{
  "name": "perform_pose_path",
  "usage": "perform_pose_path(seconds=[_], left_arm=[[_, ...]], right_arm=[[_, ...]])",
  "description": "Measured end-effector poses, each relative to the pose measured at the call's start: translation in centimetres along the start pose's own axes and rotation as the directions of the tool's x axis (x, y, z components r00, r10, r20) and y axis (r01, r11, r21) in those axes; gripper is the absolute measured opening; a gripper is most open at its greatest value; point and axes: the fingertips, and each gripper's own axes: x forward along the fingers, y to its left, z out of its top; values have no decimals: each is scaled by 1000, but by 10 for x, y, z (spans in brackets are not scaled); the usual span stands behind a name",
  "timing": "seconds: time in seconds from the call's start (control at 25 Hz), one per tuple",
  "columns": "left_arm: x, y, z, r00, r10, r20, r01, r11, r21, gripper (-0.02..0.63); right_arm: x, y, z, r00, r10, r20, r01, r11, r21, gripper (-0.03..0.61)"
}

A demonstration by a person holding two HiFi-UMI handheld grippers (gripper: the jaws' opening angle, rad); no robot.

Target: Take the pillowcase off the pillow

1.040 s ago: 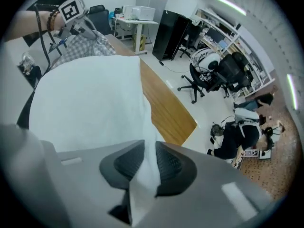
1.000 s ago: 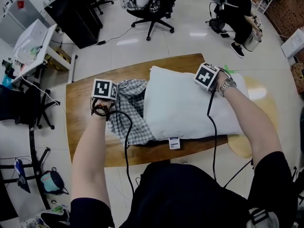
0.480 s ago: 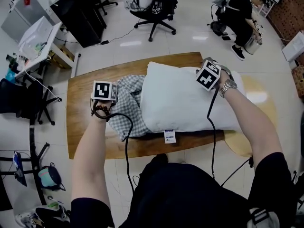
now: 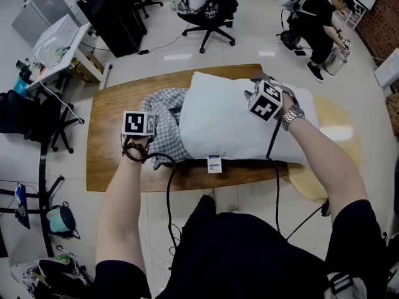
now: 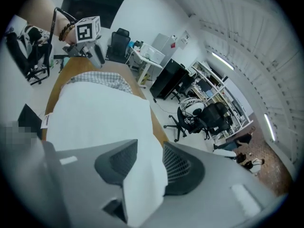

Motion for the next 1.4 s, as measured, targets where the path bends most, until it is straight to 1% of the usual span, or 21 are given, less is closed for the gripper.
perform_pose_path(seconds=[0.08,0.16,0.2,0.28,0.4,0.48,0.56,0.64,0.68,0.76,0.84,0.88,0.96,1.04,1.12,1.24,1.4], left_arm=[[-3,-8,-12,1000,-13,22,14,998,-65,181],[-7,-16,-24,998,-34,43,40,989,-143,181],[-9,-20,-29,998,-42,53,50,984,-169,181],[-11,-29,-39,997,-45,62,55,982,-182,181],[-10,-41,-56,997,-34,63,44,986,-161,181],[-9,-48,-68,997,-38,65,49,983,-177,181],[-9,-52,-81,996,-54,73,70,970,-234,181],[-8,-55,-92,994,-69,90,94,947,-307,181],[-7,-57,-98,992,-74,100,104,935,-340,181],[-6,-60,-108,989,-82,123,125,909,-398,181],[-5,-63,-117,984,-93,151,153,873,-463,181],[-5,-64,-120,981,-98,170,172,847,-502,181],[-4,-68,-124,971,-106,213,214,782,-586,181],[1,-73,-129,962,-109,251,251,716,-651,181],[7,-78,-135,954,-108,278,278,663,-695,181],[12,-80,-144,944,-101,314,311,592,-744,181],[19,-71,-149,926,-73,369,356,491,-795,184]], right_arm=[[-3,13,4,1000,8,25,-7,1000,-20,167],[-5,29,7,999,19,44,-17,999,-45,173],[-5,36,9,998,26,53,-23,998,-58,179],[-5,51,11,997,40,70,-34,996,-84,187],[-4,75,10,993,70,94,-59,991,-120,197],[-3,92,11,990,93,110,-77,987,-141,216],[-2,107,14,987,108,123,-87,982,-168,230],[-1,119,17,984,119,134,-91,977,-194,234],[-1,125,17,982,124,139,-94,974,-204,251],[-1,138,18,980,133,150,-97,970,-225,260],[-1,151,18,977,138,162,-95,964,-249,277],[-2,156,18,976,141,166,-94,961,-261,278],[-3,164,18,973,151,172,-98,955,-281,284],[-2,172,15,972,161,174,-104,949,-297,296],[-1,180,13,970,165,176,-102,943,-316,299],[-1,194,14,971,160,180,-89,933,-349,301],[7,208,25,975,141,173,-63,917,-394,304]])
